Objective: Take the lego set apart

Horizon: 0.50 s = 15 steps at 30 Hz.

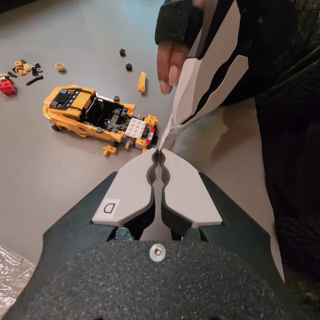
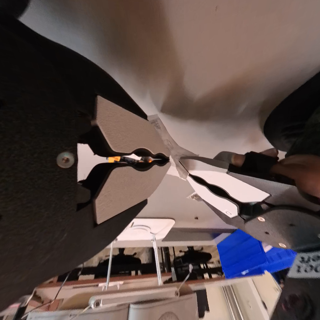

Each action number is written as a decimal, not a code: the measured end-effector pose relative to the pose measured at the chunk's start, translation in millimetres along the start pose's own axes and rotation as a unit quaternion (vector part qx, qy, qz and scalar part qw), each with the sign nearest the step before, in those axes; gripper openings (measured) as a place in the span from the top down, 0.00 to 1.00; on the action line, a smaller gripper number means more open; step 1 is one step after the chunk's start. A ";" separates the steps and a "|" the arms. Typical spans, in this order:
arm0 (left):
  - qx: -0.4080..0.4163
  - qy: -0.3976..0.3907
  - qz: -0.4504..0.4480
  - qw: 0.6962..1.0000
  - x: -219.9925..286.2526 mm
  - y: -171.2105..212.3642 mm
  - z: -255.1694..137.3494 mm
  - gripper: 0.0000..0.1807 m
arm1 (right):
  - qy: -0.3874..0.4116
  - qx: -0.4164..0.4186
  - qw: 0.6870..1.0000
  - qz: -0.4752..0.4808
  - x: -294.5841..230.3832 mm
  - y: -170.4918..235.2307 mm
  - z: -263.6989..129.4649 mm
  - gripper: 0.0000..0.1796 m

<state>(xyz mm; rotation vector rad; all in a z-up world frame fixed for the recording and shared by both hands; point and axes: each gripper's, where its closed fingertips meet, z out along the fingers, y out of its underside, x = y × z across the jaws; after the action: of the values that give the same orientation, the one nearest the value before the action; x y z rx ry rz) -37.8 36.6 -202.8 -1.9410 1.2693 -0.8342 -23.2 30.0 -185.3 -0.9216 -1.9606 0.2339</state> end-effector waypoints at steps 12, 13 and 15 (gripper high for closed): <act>0.015 -0.026 0.114 0.993 15.4 -11.9 0.0 1.00 | -0.113 -0.056 0.975 0.185 -15.5 11.8 4.2 0.96; 0.019 -0.024 0.118 0.993 17.6 -13.5 0.3 1.00 | -0.116 -0.053 0.971 0.202 -16.2 11.2 5.0 0.95; 0.026 -0.020 0.133 0.991 22.3 -15.5 1.0 1.00 | -0.122 -0.043 0.965 0.227 -18.0 9.1 6.2 0.93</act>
<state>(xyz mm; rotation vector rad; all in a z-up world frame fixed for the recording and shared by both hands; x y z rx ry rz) -21.9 20.7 -187.5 -1.6917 1.4296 -0.6811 -18.4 25.2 -205.2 -1.4538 -1.9667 0.5506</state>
